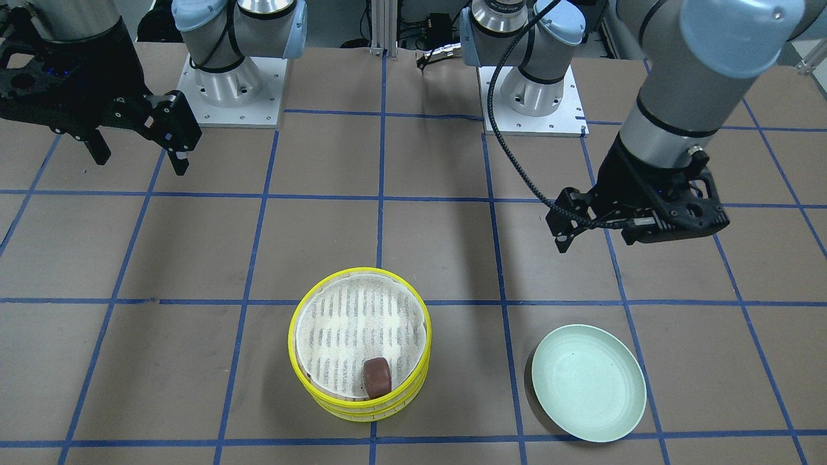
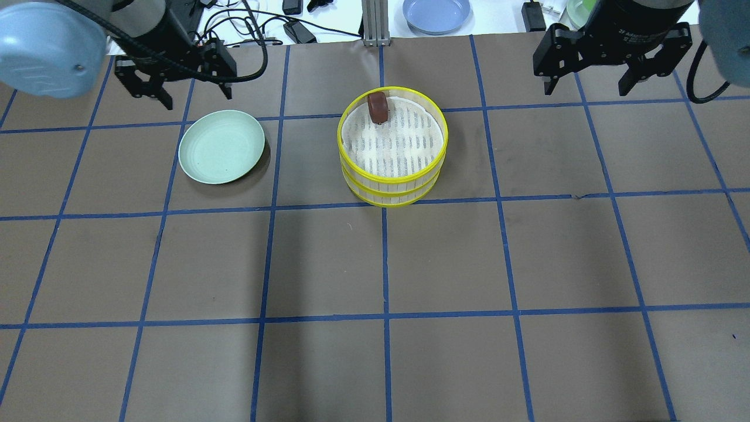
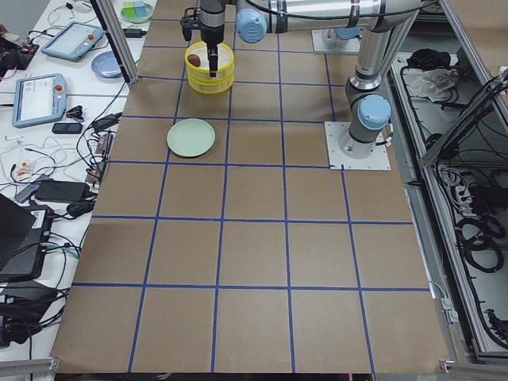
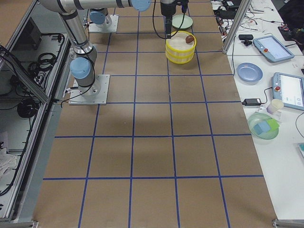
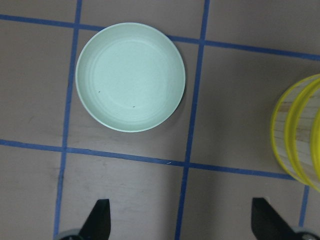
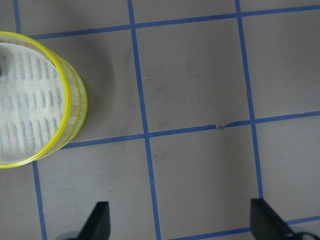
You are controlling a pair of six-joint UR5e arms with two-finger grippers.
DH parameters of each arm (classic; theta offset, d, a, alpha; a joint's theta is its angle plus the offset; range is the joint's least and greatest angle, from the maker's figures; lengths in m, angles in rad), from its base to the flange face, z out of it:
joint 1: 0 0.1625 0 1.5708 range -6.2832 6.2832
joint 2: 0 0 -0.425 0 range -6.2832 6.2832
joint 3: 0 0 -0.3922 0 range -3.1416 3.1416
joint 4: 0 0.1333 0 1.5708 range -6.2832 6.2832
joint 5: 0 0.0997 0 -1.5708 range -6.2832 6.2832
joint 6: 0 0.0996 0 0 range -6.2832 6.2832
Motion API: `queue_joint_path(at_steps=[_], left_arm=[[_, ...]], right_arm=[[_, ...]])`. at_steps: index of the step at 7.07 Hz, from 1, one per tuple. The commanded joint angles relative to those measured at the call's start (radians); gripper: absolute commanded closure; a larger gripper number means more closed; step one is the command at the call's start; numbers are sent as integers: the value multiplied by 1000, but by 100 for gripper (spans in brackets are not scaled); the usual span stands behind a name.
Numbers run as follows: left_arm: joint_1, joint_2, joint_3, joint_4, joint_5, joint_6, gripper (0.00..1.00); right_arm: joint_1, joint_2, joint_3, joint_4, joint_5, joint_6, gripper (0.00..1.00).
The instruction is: Stack buns with steamer
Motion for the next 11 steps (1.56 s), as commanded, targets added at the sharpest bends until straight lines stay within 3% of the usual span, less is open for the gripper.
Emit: queue_joint_path(at_steps=[1, 11], left_arm=[[14, 93, -15, -120, 24, 34, 0], [26, 160, -39, -129, 18, 44, 0]], right_arm=[[0, 1, 9, 0, 2, 1, 0], [12, 10, 11, -8, 0, 21, 0]])
